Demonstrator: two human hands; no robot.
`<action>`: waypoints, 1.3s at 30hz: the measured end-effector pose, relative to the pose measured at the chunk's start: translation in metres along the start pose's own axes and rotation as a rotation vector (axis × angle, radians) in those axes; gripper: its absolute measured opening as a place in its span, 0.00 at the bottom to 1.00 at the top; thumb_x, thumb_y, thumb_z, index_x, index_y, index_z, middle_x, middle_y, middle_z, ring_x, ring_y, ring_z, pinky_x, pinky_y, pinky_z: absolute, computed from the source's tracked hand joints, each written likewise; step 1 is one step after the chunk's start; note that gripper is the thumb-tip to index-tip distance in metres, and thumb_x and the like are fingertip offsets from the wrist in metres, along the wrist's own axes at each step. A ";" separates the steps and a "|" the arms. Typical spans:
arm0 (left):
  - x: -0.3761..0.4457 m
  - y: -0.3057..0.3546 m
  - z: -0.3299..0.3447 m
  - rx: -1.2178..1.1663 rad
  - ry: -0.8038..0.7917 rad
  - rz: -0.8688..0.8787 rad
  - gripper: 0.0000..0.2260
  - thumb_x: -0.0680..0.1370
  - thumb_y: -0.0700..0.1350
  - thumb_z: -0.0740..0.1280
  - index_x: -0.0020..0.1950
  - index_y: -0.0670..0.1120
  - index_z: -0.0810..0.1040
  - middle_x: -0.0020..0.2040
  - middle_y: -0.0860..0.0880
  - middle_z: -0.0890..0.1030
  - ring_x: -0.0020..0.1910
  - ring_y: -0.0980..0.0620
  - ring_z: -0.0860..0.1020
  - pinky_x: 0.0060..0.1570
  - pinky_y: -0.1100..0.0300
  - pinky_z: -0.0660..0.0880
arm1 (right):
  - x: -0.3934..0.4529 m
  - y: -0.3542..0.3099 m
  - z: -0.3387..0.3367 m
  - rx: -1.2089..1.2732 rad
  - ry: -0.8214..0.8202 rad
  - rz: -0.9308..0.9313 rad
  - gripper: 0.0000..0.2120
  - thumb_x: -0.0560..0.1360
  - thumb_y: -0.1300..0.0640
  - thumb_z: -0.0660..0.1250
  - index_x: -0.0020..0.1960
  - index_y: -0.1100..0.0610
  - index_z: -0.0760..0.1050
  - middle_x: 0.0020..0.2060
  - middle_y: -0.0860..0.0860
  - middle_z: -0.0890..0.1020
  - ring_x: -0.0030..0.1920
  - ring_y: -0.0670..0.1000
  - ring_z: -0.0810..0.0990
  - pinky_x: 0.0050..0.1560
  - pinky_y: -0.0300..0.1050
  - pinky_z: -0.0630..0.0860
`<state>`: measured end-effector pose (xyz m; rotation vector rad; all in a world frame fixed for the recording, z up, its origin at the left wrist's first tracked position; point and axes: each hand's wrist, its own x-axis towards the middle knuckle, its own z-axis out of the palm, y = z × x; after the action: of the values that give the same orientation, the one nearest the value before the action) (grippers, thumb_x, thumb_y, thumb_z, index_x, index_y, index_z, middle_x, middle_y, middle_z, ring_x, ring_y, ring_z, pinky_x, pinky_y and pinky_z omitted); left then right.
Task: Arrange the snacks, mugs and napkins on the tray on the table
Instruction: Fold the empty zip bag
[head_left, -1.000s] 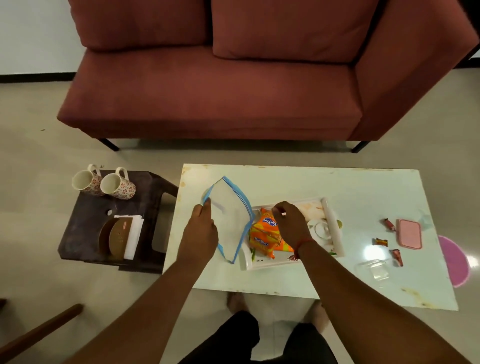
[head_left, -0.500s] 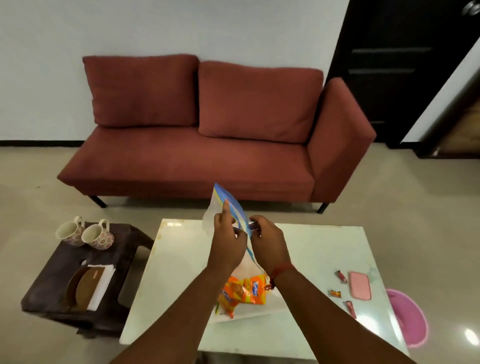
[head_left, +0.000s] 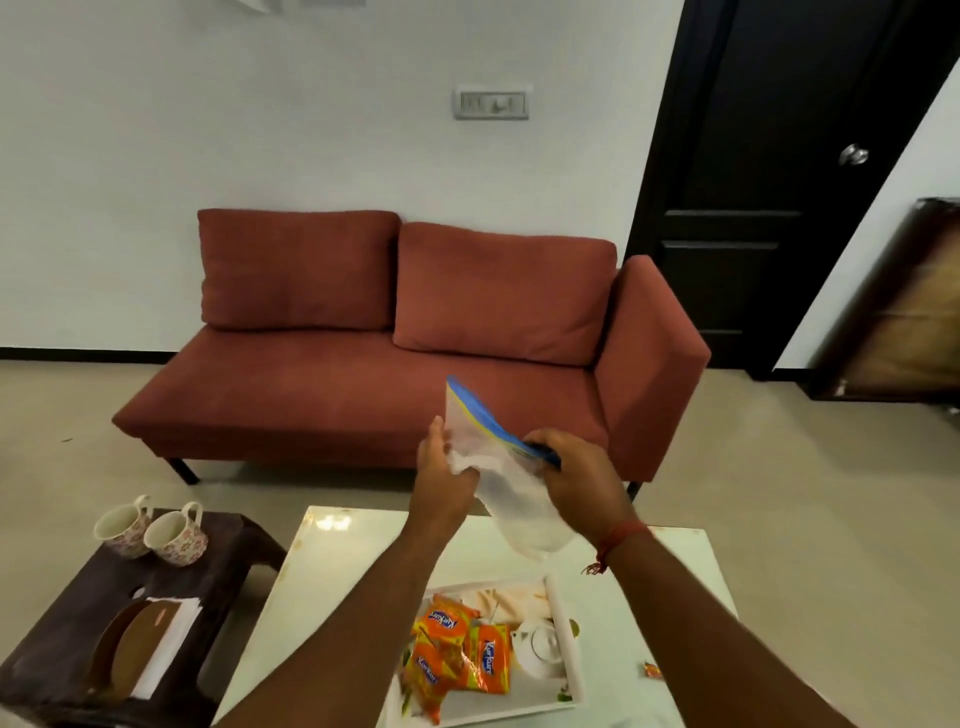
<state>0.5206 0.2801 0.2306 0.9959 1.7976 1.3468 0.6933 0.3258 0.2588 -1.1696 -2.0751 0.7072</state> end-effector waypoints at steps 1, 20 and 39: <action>0.005 -0.003 -0.011 0.069 0.027 0.033 0.38 0.74 0.36 0.71 0.79 0.47 0.55 0.75 0.46 0.64 0.72 0.47 0.67 0.71 0.47 0.67 | 0.005 -0.004 -0.009 0.044 -0.056 -0.007 0.20 0.70 0.71 0.65 0.56 0.53 0.82 0.51 0.46 0.84 0.52 0.46 0.81 0.57 0.40 0.76; 0.040 0.011 -0.068 -0.373 -0.074 0.032 0.03 0.79 0.40 0.67 0.46 0.45 0.76 0.35 0.49 0.80 0.34 0.52 0.80 0.36 0.56 0.81 | 0.019 -0.012 -0.015 0.792 0.108 0.322 0.15 0.76 0.54 0.71 0.61 0.55 0.76 0.52 0.52 0.85 0.52 0.50 0.84 0.53 0.48 0.80; 0.056 0.055 -0.089 -0.054 -0.103 0.276 0.21 0.73 0.37 0.73 0.62 0.55 0.77 0.56 0.56 0.81 0.52 0.58 0.80 0.46 0.68 0.77 | 0.033 -0.012 -0.046 0.395 0.215 0.197 0.20 0.73 0.62 0.74 0.62 0.51 0.78 0.56 0.52 0.79 0.54 0.49 0.80 0.55 0.46 0.80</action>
<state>0.4273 0.2980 0.3013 1.2954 1.5813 1.4702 0.7086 0.3558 0.3057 -1.1696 -1.5680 0.9858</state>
